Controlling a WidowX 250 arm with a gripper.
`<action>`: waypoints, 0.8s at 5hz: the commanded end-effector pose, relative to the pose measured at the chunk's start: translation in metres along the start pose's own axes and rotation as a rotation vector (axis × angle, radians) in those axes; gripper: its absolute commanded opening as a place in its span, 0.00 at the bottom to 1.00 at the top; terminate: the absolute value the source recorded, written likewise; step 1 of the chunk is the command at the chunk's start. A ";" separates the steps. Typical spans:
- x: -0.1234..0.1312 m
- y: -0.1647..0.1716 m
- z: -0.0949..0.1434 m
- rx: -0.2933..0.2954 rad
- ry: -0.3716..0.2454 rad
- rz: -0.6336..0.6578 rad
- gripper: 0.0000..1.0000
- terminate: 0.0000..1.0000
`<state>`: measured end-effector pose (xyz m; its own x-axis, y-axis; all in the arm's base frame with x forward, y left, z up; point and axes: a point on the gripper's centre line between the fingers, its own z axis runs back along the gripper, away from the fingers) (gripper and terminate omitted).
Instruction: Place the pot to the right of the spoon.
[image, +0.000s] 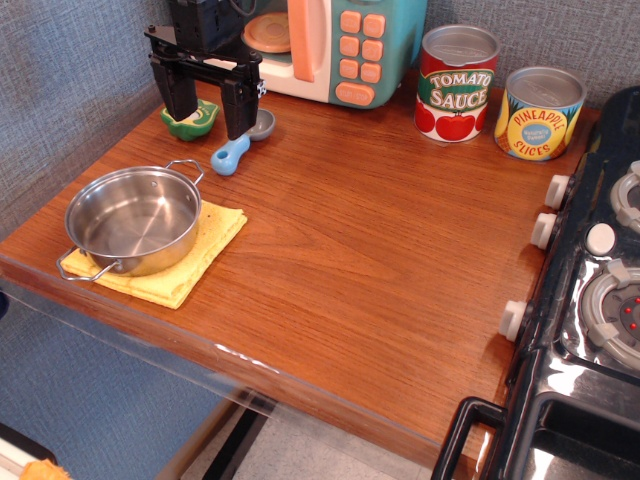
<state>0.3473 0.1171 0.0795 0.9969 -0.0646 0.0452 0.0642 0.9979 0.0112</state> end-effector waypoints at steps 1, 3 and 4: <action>0.000 0.000 0.000 0.000 0.000 0.000 1.00 0.00; -0.060 -0.012 0.003 0.037 0.023 -0.069 1.00 0.00; -0.081 -0.025 -0.001 0.049 0.045 -0.101 1.00 0.00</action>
<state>0.2595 0.0946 0.0566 0.9861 -0.1550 -0.0602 0.1571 0.9871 0.0322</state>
